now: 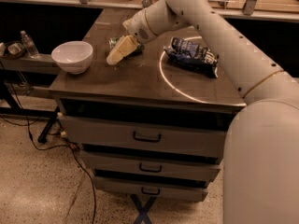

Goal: Move green can near white bowl

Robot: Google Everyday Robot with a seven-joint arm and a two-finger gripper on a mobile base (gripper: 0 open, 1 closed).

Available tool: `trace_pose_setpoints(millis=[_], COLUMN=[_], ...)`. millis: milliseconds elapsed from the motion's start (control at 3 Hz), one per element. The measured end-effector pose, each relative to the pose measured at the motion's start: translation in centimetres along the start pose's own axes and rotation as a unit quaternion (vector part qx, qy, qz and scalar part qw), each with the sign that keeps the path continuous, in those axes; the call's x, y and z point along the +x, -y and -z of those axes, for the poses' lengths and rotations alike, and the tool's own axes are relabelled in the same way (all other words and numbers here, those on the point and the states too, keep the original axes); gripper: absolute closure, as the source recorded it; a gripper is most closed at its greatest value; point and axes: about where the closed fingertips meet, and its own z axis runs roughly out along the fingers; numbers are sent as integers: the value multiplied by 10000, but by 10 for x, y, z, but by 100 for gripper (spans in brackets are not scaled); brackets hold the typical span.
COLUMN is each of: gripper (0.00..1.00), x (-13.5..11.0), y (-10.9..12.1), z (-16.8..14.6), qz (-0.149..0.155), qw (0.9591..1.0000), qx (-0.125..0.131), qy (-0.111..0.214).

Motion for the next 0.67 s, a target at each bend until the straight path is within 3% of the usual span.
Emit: trace_pose_setpoints(millis=[333, 667], gripper=[0, 0], x=[0, -4], y=[34, 78], z=[43, 126], qz=[62, 267], qw=[9976, 9827], qx=[688, 1829], qy=[-9, -115])
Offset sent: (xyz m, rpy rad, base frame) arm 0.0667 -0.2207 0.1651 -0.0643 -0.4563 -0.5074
